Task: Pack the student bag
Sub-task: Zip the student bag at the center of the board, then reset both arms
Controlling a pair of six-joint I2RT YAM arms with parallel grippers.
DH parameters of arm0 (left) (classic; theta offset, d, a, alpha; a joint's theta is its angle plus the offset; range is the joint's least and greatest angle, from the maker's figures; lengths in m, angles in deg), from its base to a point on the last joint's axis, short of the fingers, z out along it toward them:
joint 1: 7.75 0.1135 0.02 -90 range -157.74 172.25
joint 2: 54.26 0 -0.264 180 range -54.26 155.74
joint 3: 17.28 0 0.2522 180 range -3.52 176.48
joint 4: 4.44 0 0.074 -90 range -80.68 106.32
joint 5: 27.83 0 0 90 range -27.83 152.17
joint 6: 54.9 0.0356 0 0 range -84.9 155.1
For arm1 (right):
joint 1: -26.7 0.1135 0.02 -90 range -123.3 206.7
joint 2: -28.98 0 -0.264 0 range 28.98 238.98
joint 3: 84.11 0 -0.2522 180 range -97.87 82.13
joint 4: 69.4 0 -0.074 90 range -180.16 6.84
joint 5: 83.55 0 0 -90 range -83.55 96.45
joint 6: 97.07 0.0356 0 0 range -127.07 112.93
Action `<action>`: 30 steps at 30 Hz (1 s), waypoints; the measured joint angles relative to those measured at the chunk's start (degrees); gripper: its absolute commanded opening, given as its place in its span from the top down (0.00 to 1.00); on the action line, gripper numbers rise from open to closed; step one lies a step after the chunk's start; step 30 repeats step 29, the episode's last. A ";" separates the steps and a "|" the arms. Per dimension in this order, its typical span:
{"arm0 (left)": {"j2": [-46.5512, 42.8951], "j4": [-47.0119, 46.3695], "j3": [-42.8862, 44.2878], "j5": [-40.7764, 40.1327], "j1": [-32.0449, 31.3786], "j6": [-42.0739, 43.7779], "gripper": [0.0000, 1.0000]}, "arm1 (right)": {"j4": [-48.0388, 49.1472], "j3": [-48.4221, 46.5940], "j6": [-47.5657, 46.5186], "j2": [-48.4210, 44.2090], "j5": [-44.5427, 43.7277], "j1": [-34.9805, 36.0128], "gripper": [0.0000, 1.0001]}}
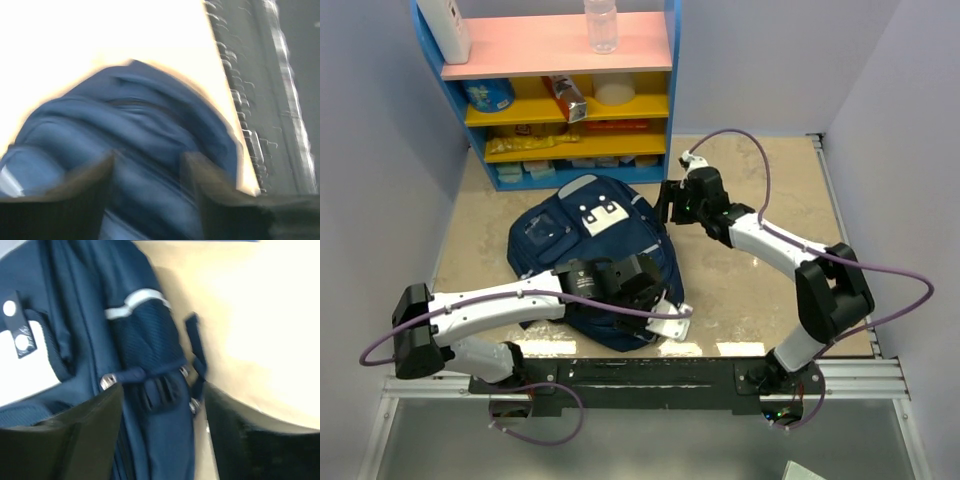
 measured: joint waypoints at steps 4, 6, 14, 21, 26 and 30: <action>0.52 -2.93 4.39 -4.26 0.63 -2.78 0.00 | -5.95 0.00 -0.66 -4.98 -3.98 -0.37 0.20; 0.39 -3.06 6.84 -6.23 1.66 -4.02 0.00 | -8.20 0.00 -0.92 -8.09 -5.31 -0.79 0.20; -3.26 -3.80 21.24 -8.76 21.92 -9.97 0.00 | -11.78 2.67 -2.47 -18.91 -8.24 -1.16 0.01; -14.16 -5.66 12.11 -2.62 44.04 -15.15 0.00 | -12.96 8.92 -2.84 -24.09 -8.68 -1.16 0.01; -15.13 -7.45 2.10 4.87 60.50 -16.24 0.00 | -14.19 11.21 -3.45 -27.43 -9.73 -1.16 0.01; -15.23 -9.01 -3.63 8.04 68.06 -16.41 0.00 | -14.56 11.54 -3.80 -28.98 -10.21 -1.16 0.01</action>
